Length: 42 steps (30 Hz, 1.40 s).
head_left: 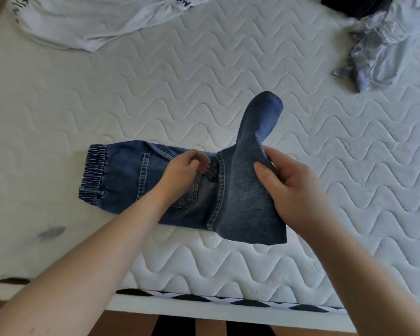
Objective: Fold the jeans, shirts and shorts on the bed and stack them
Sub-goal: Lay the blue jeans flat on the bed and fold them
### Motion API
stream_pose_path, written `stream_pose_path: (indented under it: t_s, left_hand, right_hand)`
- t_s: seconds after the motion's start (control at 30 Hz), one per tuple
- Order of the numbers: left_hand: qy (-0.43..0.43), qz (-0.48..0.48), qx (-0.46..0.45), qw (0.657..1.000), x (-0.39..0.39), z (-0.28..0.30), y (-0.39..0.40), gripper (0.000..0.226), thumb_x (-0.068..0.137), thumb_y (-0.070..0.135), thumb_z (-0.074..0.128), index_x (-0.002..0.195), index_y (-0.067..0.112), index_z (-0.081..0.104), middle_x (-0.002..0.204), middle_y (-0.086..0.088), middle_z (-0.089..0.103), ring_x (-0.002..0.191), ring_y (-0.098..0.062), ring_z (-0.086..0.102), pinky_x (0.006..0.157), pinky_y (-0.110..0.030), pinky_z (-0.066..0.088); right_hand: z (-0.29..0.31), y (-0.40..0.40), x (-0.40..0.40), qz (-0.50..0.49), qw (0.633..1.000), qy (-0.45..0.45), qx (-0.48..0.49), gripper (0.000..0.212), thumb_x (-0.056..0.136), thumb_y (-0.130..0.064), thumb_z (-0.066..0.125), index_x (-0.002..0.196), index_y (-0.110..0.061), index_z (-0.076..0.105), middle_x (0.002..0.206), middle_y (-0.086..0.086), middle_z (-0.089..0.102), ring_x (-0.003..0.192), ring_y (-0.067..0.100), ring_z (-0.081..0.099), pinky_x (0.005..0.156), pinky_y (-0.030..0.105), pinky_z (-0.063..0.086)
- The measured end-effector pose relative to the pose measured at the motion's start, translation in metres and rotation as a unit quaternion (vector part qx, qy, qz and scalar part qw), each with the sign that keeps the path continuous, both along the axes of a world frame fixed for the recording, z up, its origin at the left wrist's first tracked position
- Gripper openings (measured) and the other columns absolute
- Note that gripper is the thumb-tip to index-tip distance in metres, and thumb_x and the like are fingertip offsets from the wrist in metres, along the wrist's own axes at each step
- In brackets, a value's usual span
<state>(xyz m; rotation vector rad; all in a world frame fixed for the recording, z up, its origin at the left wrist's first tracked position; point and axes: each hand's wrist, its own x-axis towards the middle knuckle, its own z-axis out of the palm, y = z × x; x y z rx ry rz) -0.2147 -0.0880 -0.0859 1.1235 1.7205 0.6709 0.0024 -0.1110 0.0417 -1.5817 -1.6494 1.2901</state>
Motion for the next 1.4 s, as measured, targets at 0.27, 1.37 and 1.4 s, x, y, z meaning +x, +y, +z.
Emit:
stream_pose_path:
  t_s: [0.27,1.37,1.4]
  left_hand:
    - [-0.254,0.076,-0.092,0.96,-0.089,0.054,0.001,0.033,0.092,0.013,0.037,0.104,0.011,0.068,0.099,-0.008,0.075,0.09,-0.022,0.073,0.075,-0.031,0.06]
    - [0.083,0.192,-0.105,0.972,-0.224,-0.057,-0.064,0.013,0.095,0.027,0.059,0.106,0.019,0.06,0.1,-0.003,0.068,0.094,-0.028,0.065,0.085,-0.044,0.054]
    - [0.101,0.188,-0.112,0.97,-0.224,-0.059,-0.063,0.017,0.094,0.026,0.06,0.11,0.018,0.058,0.1,-0.002,0.067,0.094,-0.028,0.065,0.083,-0.041,0.053]
  right_hand:
    - [-0.03,0.007,-0.122,0.066,0.993,-0.096,0.015,0.034,0.1,-0.03,0.044,0.132,-0.039,0.054,0.074,-0.016,0.06,0.07,0.0,0.056,0.056,0.011,0.039]
    - [-0.199,0.027,-0.122,0.044,0.962,-0.246,-0.112,0.064,0.096,-0.044,0.051,0.15,-0.045,0.018,0.163,-0.004,0.005,0.146,0.029,0.014,0.113,0.049,0.027]
    - [-0.2,0.028,-0.122,0.025,0.969,-0.222,-0.105,0.062,0.095,-0.041,0.052,0.149,-0.043,0.022,0.162,-0.003,0.009,0.145,0.029,0.02,0.11,0.046,0.03]
